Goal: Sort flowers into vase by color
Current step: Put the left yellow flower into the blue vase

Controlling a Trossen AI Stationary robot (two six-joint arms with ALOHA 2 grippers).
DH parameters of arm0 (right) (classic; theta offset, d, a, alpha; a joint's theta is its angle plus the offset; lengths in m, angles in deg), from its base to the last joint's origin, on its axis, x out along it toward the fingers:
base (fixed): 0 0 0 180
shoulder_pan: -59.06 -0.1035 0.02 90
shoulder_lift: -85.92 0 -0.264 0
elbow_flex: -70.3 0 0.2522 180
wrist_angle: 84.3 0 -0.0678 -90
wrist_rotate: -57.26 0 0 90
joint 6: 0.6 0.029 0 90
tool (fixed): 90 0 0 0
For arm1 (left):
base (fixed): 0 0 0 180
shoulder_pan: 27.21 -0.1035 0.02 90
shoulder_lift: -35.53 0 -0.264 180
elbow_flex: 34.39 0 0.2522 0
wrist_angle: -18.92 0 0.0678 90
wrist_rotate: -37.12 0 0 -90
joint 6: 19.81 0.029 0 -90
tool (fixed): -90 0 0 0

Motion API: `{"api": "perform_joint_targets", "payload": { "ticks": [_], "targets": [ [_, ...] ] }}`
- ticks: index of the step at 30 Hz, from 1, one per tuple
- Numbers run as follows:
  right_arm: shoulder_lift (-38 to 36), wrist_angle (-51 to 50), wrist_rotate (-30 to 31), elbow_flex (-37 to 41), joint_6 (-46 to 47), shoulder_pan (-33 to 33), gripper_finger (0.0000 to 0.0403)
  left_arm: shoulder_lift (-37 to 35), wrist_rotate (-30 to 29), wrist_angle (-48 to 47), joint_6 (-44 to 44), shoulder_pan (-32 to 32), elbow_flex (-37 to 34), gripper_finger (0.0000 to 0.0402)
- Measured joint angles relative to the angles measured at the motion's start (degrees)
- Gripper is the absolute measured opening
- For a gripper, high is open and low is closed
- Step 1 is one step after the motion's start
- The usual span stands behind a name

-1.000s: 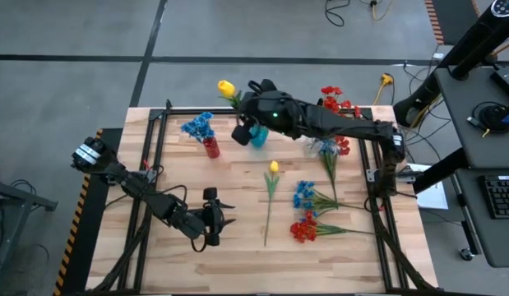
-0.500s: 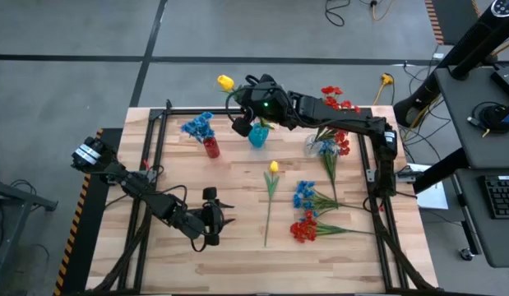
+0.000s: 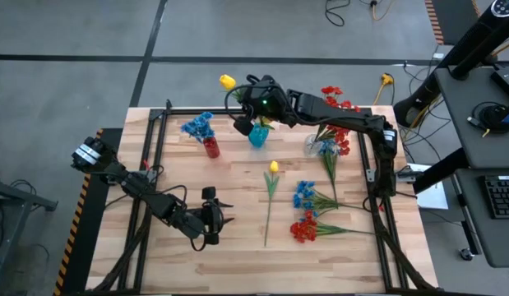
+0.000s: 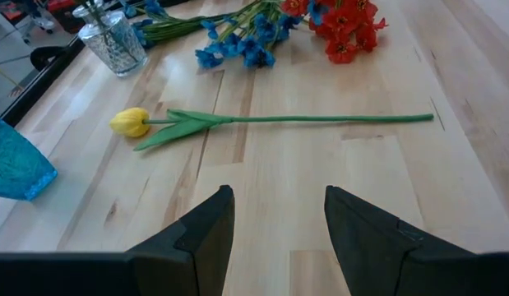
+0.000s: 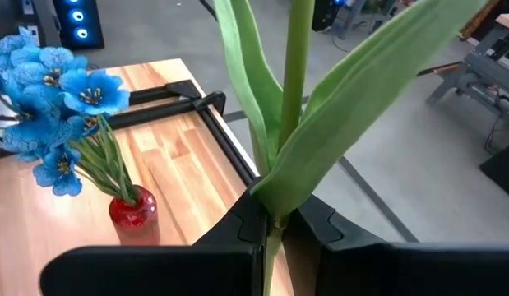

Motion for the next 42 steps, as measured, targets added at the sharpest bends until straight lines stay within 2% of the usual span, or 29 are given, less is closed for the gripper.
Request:
{"api": "perform_joint_targets", "payload": {
  "ticks": [30,42],
  "targets": [
    [0.0,2.2,-0.4,4.4,1.7,0.7,0.0019,0.0,0.0,0.0,-0.4,0.0,-0.1,0.0173],
    [0.0,0.1,0.1,4.5,2.9,1.0,0.0061,0.0,0.0,0.0,-0.4,0.0,-0.1,0.0173]
  ]
}}
